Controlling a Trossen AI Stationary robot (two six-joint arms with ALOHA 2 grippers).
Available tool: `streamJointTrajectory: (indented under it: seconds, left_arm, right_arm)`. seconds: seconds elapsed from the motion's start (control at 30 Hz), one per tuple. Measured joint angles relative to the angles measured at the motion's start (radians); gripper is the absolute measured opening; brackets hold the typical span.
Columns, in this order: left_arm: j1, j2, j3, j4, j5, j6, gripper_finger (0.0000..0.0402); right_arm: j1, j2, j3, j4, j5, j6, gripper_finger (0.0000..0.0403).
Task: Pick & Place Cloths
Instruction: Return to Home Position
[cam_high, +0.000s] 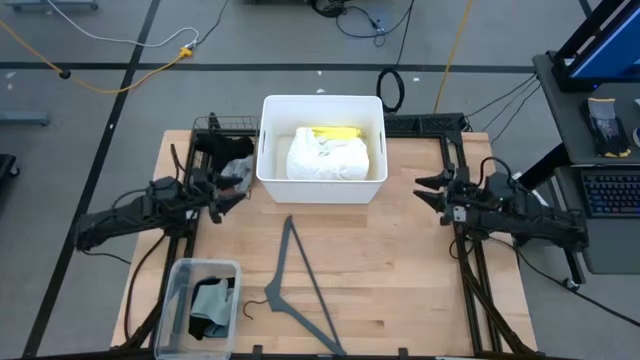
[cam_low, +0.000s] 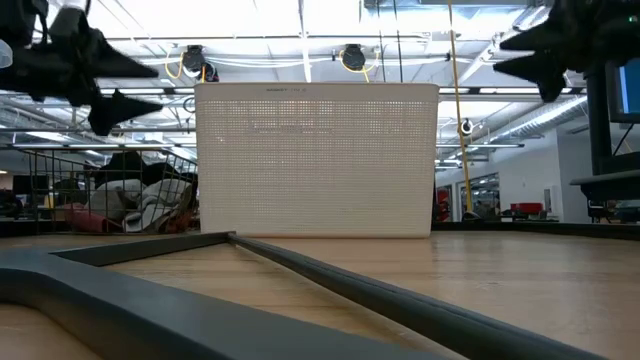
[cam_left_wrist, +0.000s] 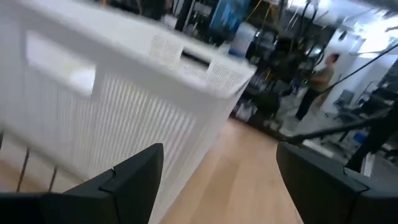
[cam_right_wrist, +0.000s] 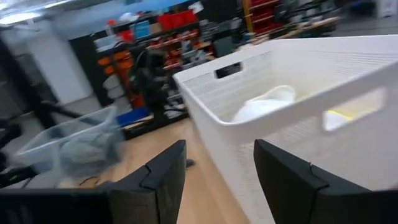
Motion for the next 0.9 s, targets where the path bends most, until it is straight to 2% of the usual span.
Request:
streamJointTrajectory:
  seconds: [0.17,0.57,0.8,0.9]
  left_arm:
    - [-0.019,0.0,-0.028,-0.005,-0.072,-0.017,0.0317]
    - [-0.021,0.002,-0.032,-0.113,-0.211,-0.047,0.032]
    - [-0.021,0.002,-0.032,-0.113,-0.223,-0.008,0.0317]
    - [-0.021,0.002,-0.032,-0.114,-0.217,0.072,0.0315]
  right_arm:
    - [0.0,-0.067,-0.068,0.02,0.082,0.002,0.0181]
    - [0.0,-0.097,-0.228,0.041,0.075,0.116,0.0181]
    - [0.0,-0.096,-0.262,0.058,0.076,0.124,0.0181]
    - [0.0,-0.097,-0.263,0.055,0.074,0.109,0.0181]
